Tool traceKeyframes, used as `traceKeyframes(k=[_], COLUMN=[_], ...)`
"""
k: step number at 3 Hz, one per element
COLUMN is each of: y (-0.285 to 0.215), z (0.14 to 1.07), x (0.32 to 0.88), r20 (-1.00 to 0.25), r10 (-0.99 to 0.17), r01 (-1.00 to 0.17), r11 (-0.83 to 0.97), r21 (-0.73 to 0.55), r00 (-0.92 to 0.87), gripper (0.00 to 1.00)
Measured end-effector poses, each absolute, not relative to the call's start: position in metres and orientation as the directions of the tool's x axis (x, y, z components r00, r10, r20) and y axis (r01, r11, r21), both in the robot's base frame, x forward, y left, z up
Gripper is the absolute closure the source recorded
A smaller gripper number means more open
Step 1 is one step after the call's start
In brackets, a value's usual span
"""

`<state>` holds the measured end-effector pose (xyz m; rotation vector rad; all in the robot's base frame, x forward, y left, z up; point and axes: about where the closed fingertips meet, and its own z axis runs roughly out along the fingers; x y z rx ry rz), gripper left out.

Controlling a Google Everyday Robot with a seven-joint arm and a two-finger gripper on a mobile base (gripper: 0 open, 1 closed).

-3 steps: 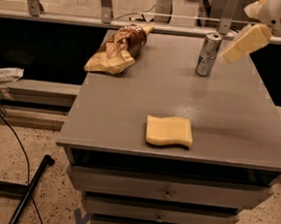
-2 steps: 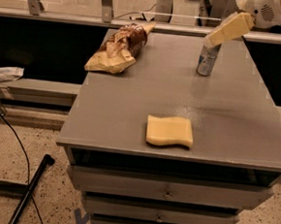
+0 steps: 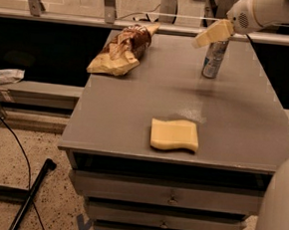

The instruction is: Move redbull can near sponge

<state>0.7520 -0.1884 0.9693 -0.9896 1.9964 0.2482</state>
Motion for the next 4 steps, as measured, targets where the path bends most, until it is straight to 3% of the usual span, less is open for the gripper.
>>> traceKeyframes(k=[2,3,4], y=[-0.204,-0.213,-0.224], z=[0.931,0.923,0.917], x=[0.771,0.772,0.768], r20=[-0.753,-0.752,-0.769], r10=[-0.527,-0.513,-0.487], r01=[-0.685,-0.671,-0.67], r11=[0.715,0.73,0.735], r21=[-0.142,-0.13,-0.104], r00=[-0.394,-0.414,-0.415], gripper=[0.03,0.26,0.56])
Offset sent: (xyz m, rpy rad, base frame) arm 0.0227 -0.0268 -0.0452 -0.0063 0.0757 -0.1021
